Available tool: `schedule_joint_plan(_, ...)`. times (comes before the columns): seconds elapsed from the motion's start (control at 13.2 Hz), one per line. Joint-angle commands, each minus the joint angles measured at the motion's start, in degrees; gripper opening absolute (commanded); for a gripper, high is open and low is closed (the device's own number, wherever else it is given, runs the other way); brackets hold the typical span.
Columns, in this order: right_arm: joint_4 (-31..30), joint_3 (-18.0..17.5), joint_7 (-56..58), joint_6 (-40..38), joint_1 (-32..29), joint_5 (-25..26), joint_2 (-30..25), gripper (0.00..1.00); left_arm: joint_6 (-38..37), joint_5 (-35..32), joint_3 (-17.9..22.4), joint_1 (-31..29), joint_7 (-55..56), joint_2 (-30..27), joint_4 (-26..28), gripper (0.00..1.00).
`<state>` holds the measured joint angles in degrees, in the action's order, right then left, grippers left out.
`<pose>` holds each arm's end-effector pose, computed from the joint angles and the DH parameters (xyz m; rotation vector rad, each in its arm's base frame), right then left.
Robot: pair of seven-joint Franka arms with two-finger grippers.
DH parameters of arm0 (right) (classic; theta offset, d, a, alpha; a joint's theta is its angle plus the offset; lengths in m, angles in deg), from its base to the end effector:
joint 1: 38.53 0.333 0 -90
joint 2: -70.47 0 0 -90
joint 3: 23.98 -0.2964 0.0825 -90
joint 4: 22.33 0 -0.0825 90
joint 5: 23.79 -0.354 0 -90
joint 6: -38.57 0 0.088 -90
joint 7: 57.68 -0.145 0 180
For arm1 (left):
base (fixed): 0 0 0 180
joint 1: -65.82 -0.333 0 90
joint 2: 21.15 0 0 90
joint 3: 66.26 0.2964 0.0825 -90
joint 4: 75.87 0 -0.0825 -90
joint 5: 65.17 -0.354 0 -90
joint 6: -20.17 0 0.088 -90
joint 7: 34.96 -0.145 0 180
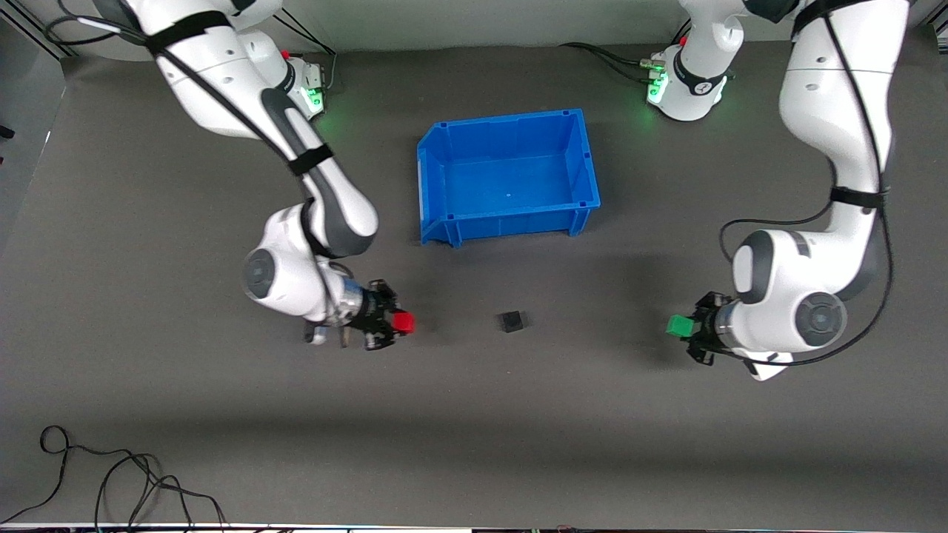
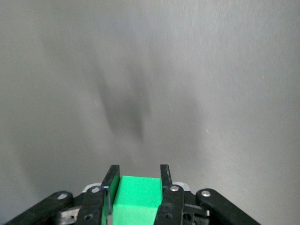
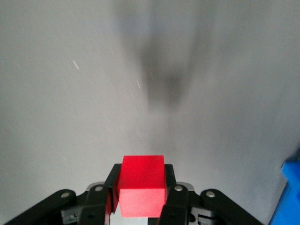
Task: Attach green and red cubes to black cube
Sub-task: 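Carry the red cube toward the black cube while the left gripper carries green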
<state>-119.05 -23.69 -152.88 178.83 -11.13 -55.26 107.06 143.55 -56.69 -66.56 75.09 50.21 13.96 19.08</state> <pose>0.5854 0.3147 0.2084 -1.9819 2.0262 0.3847 0.6225 -0.1156 0.2097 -2.3828 -2.0254 0.2639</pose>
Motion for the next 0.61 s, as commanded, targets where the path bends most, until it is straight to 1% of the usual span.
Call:
schedule_joint_plan(0.0,8.63,0.93,-4.99,0.62,4.14,-0.27,6.19,0.28,4.49,0.84,0.92,4.77,13.92,-0.31,1.82,0.00)
schedule_joint_plan(0.08,10.84,0.93,-4.82,0.62,5.11,0.17,7.86,0.28,6.33,0.84,1.01,6.87,17.53,-0.40,3.39,0.00)
schedule_joint_plan(0.23,14.88,0.93,-5.17,0.62,6.87,2.63,11.11,0.28,11.86,0.84,1.01,10.22,22.11,-1.19,7.69,0.00)
schedule_joint_plan(0.3,16.47,1.02,-5.17,0.62,7.75,2.72,12.61,0.28,13.62,0.84,1.01,10.93,23.96,-1.28,8.58,0.00)
schedule_joint_plan(0.53,20.60,1.02,-5.17,0.62,8.46,2.81,16.48,0.29,14.60,0.84,1.01,13.04,26.87,-1.28,8.59,0.00)
